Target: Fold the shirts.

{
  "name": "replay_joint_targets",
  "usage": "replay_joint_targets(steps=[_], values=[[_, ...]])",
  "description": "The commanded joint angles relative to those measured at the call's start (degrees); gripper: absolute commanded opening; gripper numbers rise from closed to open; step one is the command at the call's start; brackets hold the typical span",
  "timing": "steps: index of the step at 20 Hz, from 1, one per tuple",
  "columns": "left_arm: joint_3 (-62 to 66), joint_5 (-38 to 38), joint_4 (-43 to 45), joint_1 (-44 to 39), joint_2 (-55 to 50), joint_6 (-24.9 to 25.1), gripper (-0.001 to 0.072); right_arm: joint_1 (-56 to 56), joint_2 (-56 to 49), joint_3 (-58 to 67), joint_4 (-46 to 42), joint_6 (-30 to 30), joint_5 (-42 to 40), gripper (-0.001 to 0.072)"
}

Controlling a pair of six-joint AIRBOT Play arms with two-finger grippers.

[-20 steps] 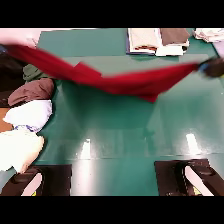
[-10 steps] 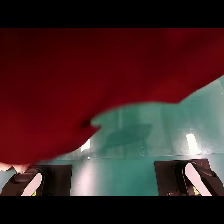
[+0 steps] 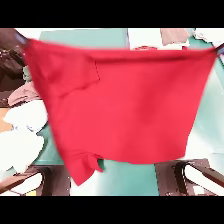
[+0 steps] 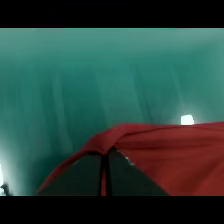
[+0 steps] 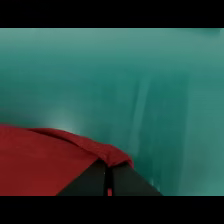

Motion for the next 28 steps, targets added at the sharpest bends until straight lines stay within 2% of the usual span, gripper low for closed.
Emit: replay_joint_targets(steps=[1, 4, 7, 10, 13, 18, 19, 20, 21, 22, 24, 28], values=[[-6.03, 2.32, -1.36, -0.02, -13.49, 3.19, 0.0021, 4.13, -10.97, -8.87, -5.22, 0.07, -2.99, 0.0013], [-6.01, 6.64, -5.25, -0.02, -22.23, 6.27, 0.0021, 4.48, -20.76, -7.82, -2.34, 0.79, -6.84, 0.0013], [-5.99, 12.98, -5.51, 0.07, -24.13, 6.51, 0.0021, 4.48, -26.95, -1.88, 0.57, 0.85, -9.77, 0.0013], [-4.28, 7.63, -3.91, 0.52, -24.09, 6.58, 0.0022, 4.48, -28.11, 2.84, 0.11, 0.79, -7.04, 0.0013], [-6.73, 0.7, 1.7, 0.39, -24.11, 6.54, 0.0022, 4.48, -25.51, -1.16, -1.73, 0.68, -6.21, 0.0013], [-15.3, 2.36, 2.38, 0.39, -24.11, 6.54, 0.0022, 4.46, -20.57, -13.86, -1.2, 0.68, -10.86, 0.0017], [-15.96, 2.45, 2.4, 0.39, -24.13, 6.49, 0.0023, 4.48, -20.09, -15.72, -1.07, 0.7, -11.41, 0.0047], [-16.09, 2.38, 2.43, 0.39, -24.13, 6.49, 0.0042, 4.48, -20.0, -16.87, -1.05, 0.7, -11.41, 0.021], [-16.09, 2.38, 2.43, 0.39, -24.09, 6.1, 0.035, 4.48, -20.0, -17.7, -0.9, 0.72, -11.3, 0.036], [-16.06, 2.34, 2.75, 0.48, -23.98, 4.31, 0.0549, 4.46, -20.0, -18.08, -0.17, 0.68, -11.06, 0.039], [-16.02, 1.68, 4.37, 0.52, -22.73, -0.39, 0.0547, 4.48, -19.63, -17.84, 1.33, 0.68, -10.01, 0.039], [-20.59, -1.99, 13.31, 0.5, -11.5, -2.84, 0.0548, 4.48, -13.33, -18.71, 1.84, 0.46, -4.68, 0.0388]])
